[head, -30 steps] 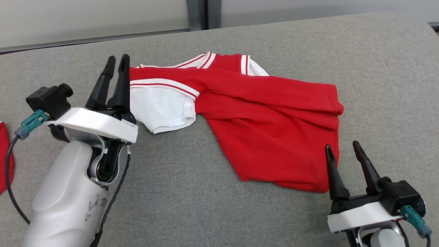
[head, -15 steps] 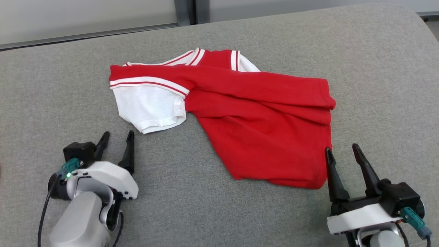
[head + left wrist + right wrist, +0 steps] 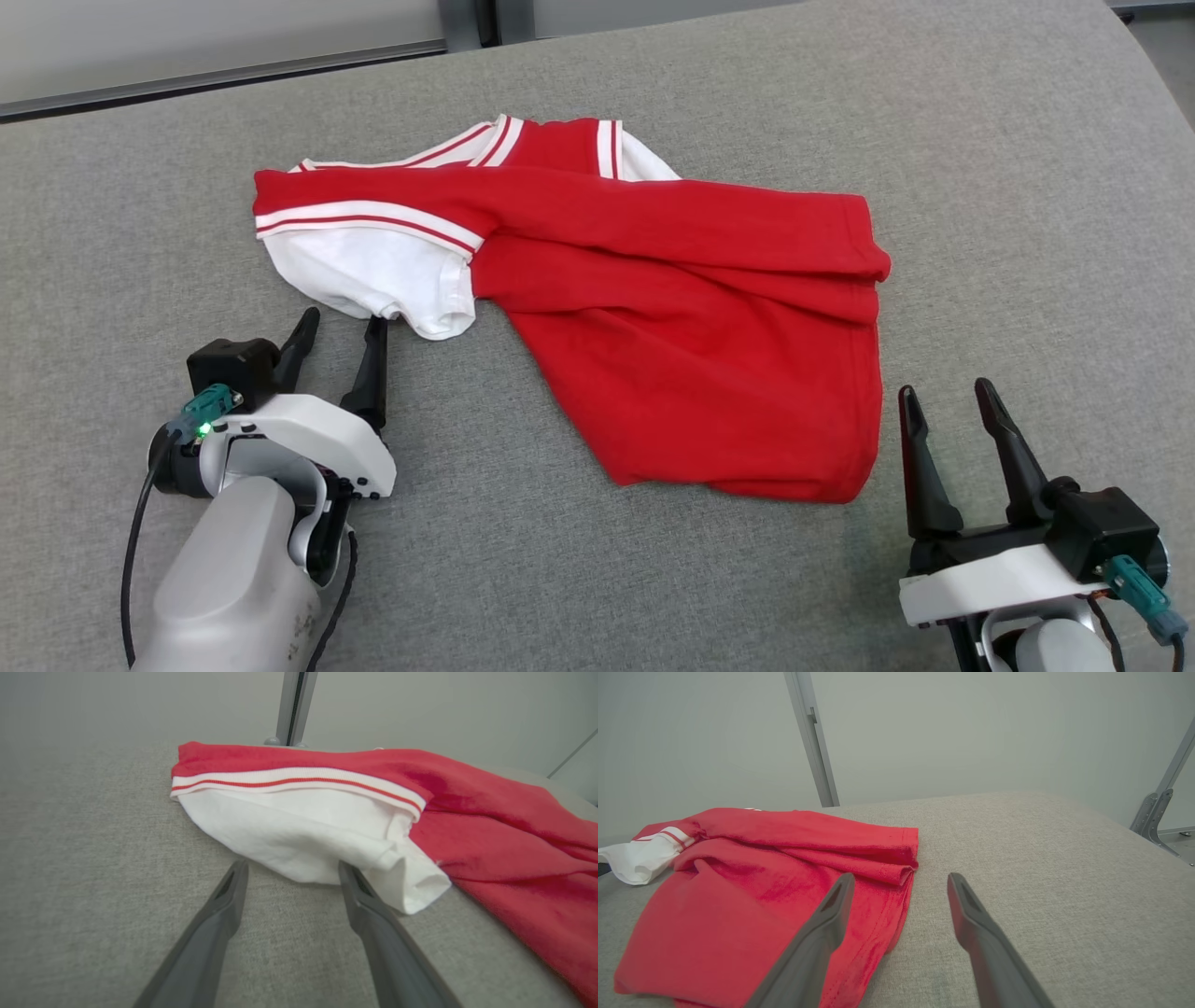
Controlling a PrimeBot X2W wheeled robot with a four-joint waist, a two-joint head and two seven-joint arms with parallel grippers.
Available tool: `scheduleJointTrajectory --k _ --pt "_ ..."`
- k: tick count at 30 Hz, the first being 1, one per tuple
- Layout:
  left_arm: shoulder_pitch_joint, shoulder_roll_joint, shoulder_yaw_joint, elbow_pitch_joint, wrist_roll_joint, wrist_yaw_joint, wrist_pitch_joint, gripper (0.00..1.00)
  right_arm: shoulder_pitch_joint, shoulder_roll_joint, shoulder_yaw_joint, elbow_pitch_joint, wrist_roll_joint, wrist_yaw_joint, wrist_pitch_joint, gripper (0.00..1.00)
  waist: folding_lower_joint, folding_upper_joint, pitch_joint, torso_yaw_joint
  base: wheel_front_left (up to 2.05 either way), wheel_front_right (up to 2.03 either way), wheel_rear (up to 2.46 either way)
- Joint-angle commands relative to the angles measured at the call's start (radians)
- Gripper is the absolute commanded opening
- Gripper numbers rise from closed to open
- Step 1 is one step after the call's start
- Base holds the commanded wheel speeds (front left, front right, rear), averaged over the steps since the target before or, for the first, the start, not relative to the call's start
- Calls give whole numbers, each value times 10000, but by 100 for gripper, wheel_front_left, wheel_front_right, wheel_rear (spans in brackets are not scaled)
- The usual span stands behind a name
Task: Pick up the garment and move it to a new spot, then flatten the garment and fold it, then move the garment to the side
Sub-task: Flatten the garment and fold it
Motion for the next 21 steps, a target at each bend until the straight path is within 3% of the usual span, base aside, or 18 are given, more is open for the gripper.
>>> scheduleJointTrajectory --k 1,4,6,10,13,14,15,21 --pt "-177 26 42 39 53 -47 1 100 -15 -20 41 -9 68 -3 -8 100 0 0 13 -28 0 0 0" --pt "-239 -2 95 234 131 -102 1 99 -140 -20 148 17 164 -3 -8 100 0 0 61 -113 0 0 0" --pt "-371 -26 134 411 159 -153 1 91 -198 -21 176 -1 184 -3 -8 100 0 0 110 -153 0 0 0" --pt "-599 -90 119 805 230 -201 1 65 -254 -21 155 -52 140 -3 -8 100 0 0 194 -195 0 0 0" --pt "-804 -113 159 837 337 -244 1 40 -304 -20 123 -59 77 -3 -8 100 0 0 250 -218 0 0 0" --pt "-830 -119 167 811 380 -239 1 9 -309 -20 116 -62 62 -4 -8 100 0 0 265 -223 0 0 0" --pt "-840 -124 151 842 425 -249 1 0 -303 -20 107 -61 51 -4 -8 100 0 0 272 -227 0 0 0" --pt "-627 -126 56 672 594 -329 1 0 -233 -20 93 -89 51 -4 -8 100 0 0 175 -173 0 0 0"
